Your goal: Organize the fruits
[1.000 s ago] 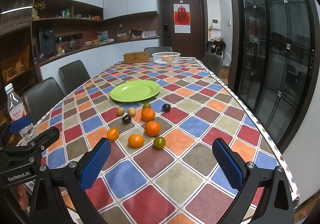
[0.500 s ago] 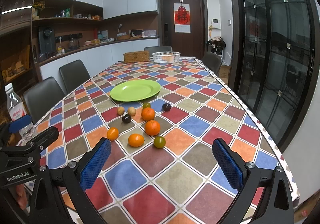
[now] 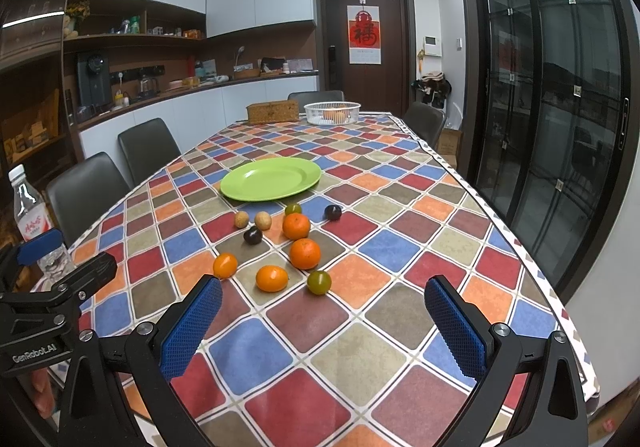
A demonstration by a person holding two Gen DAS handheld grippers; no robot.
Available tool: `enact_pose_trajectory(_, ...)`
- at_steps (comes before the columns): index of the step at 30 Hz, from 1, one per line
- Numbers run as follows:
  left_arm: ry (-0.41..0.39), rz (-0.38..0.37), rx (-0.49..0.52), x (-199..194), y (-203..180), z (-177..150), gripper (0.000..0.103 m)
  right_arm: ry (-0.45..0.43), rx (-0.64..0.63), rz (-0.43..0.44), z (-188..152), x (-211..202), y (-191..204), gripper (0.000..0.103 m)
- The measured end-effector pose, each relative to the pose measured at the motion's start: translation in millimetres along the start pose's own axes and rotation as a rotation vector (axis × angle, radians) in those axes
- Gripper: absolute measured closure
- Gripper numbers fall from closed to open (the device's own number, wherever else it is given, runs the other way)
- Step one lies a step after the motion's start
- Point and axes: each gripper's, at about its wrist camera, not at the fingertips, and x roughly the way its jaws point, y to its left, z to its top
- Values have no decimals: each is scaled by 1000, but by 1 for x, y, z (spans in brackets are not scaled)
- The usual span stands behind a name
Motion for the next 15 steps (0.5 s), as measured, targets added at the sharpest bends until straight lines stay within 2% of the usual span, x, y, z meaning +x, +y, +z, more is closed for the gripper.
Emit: enact_pose_trajectory(15,81,-7,3,34,4,-12,0,84,-10,3,-13,31,3,1)
